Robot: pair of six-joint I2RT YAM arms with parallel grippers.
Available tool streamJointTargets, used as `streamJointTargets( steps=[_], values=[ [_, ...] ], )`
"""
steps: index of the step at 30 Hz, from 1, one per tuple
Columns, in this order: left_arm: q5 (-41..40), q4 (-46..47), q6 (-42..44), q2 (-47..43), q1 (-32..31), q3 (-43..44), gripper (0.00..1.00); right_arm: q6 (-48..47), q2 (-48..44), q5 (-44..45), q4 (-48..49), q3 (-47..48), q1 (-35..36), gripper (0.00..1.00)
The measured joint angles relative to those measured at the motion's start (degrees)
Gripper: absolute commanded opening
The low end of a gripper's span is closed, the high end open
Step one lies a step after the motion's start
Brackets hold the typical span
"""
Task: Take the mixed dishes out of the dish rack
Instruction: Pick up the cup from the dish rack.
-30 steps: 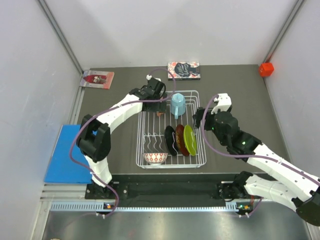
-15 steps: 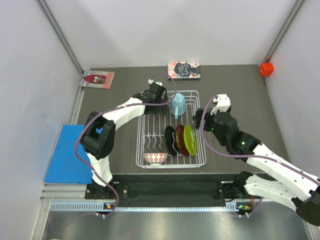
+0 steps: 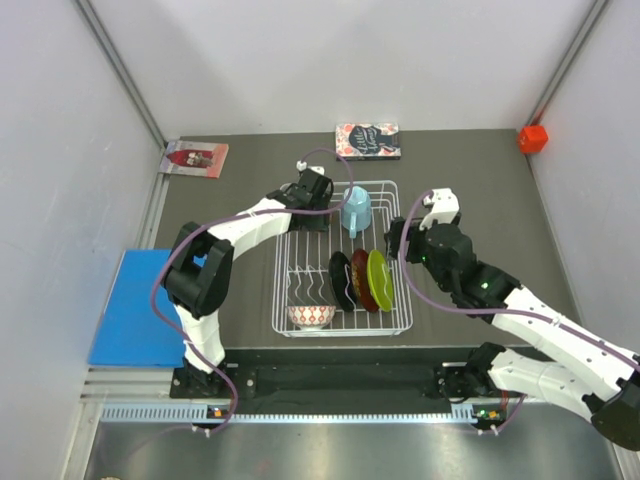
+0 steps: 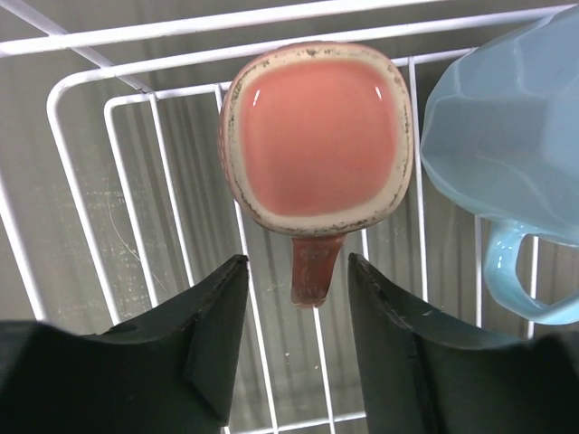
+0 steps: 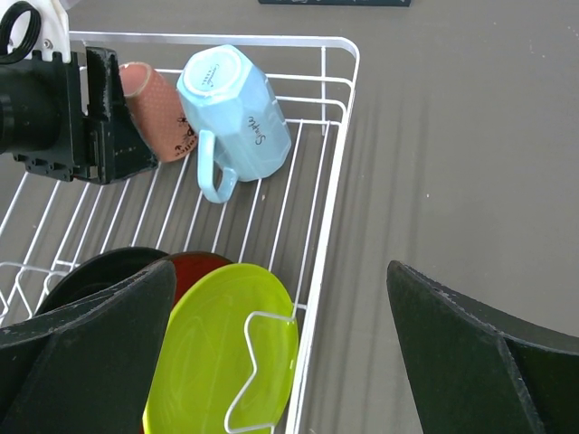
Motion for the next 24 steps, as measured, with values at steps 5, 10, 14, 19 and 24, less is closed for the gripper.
streamJointTargets(
  steps=[5, 10, 14, 19, 24],
  values=[
    [0.0, 0.4, 0.0, 0.0, 0.0, -0.2, 0.42, 0.0, 0.3, -0.3, 0.0, 0.0, 0.0, 1.0],
    [0.0, 1.2, 0.0, 0.0, 0.0, -1.0, 0.4, 0.1, 0.3, -0.5, 0.0, -0.1, 0.0, 1.0],
    [0.0, 1.7, -0.1, 0.0, 0.0, -2.0, 0.32, 0.1, 0.3, -0.5, -0.4, -0.5, 0.0, 0.99],
    [-0.1, 2.7, 0.0, 0.0, 0.0, -3.5, 0.42, 0.2, 0.4, -0.7, -0.7, -0.8, 0.0, 1.0],
    [-0.7, 3.2, -0.3, 0.0, 0.0, -4.0, 0.55, 0.2, 0.5, -0.7, -0.8, -0.8, 0.0, 1.0]
  ],
)
